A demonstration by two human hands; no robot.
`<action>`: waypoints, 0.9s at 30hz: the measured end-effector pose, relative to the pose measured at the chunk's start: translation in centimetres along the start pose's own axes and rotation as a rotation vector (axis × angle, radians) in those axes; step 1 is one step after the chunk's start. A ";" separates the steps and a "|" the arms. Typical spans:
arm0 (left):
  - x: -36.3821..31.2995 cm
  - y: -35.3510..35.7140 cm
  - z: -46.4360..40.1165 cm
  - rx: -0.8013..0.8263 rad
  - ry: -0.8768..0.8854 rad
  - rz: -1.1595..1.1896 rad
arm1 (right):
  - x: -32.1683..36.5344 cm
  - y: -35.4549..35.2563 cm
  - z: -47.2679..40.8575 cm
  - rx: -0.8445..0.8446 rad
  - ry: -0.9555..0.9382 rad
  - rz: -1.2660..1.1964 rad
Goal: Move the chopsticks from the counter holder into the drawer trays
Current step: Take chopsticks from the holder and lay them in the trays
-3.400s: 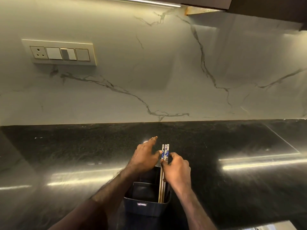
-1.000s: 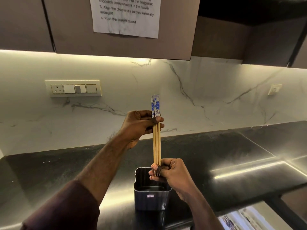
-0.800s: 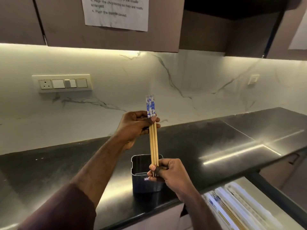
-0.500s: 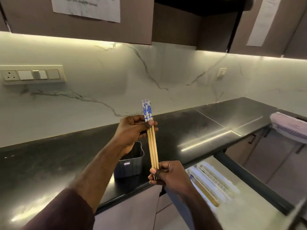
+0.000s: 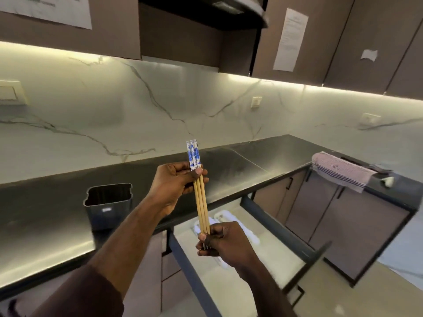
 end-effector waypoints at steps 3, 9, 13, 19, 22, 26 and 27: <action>0.4 4.6 1.1 -0.016 -0.005 0.034 | 0.4 -4.1 2.2 0.002 -0.007 0.010; 0.7 12.3 2.1 0.000 -0.012 0.054 | 0.2 -11.4 4.9 -0.038 0.010 -0.010; 1.0 16.2 1.8 0.031 -0.001 0.027 | 0.0 -15.2 5.5 -0.078 -0.005 0.013; 2.0 21.0 0.1 0.067 0.010 0.010 | -0.3 -20.0 5.3 -0.114 0.013 0.005; 2.8 22.8 -1.5 0.067 0.010 0.010 | -0.3 -22.1 4.3 -0.107 0.021 0.026; 3.8 24.6 -4.5 0.062 -0.003 0.053 | 0.0 -24.8 1.6 -0.104 0.025 0.063; 4.0 25.1 -5.4 0.063 -0.005 0.058 | 0.0 -25.4 0.7 -0.098 0.027 0.067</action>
Point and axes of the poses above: each hand's wrist, its own z-axis away from the middle knuckle, its own y-axis out of the palm, x = y × z, the point moved 3 cm from there along -z, towards the middle knuckle, and after that the axes turned 12 degrees about -z, right-handed, at the moved point
